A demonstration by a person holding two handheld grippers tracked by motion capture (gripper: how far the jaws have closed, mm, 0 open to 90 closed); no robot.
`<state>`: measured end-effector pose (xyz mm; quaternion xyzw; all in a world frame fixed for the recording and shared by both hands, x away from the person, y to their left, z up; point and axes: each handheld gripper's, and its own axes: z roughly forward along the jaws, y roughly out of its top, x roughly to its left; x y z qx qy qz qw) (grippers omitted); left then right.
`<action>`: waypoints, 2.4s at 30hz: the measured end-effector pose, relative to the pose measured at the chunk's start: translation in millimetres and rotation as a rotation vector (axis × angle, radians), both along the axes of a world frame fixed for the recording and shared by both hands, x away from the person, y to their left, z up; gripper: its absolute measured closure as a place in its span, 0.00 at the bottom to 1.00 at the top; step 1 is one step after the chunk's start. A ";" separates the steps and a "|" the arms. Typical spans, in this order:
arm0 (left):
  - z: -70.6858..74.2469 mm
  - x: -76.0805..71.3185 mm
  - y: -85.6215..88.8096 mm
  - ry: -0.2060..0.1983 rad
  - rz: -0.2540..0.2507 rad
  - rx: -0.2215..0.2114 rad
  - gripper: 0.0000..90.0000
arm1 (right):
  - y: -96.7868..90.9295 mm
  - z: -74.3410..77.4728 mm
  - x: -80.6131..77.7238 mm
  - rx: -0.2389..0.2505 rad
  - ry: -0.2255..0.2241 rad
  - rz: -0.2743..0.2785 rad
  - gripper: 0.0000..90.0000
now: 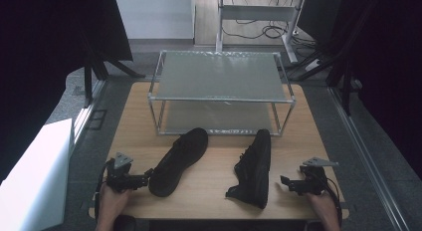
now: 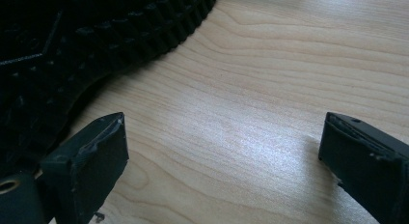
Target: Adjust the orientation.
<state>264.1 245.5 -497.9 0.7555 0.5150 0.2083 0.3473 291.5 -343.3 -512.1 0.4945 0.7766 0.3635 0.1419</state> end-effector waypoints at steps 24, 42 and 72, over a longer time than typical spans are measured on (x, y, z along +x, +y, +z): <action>0.0 4.5 -52.1 0.005 -0.144 -0.004 0.02 | -0.1 0.0 0.4 0.009 0.011 0.000 0.05; -3.3 6.1 -69.2 0.004 -0.145 -0.019 0.00 | -0.4 0.9 1.3 0.020 0.003 -0.016 0.03; -9.5 7.2 -44.5 0.057 -0.063 0.012 0.00 | 31.2 60.4 9.5 0.070 -0.082 0.026 0.00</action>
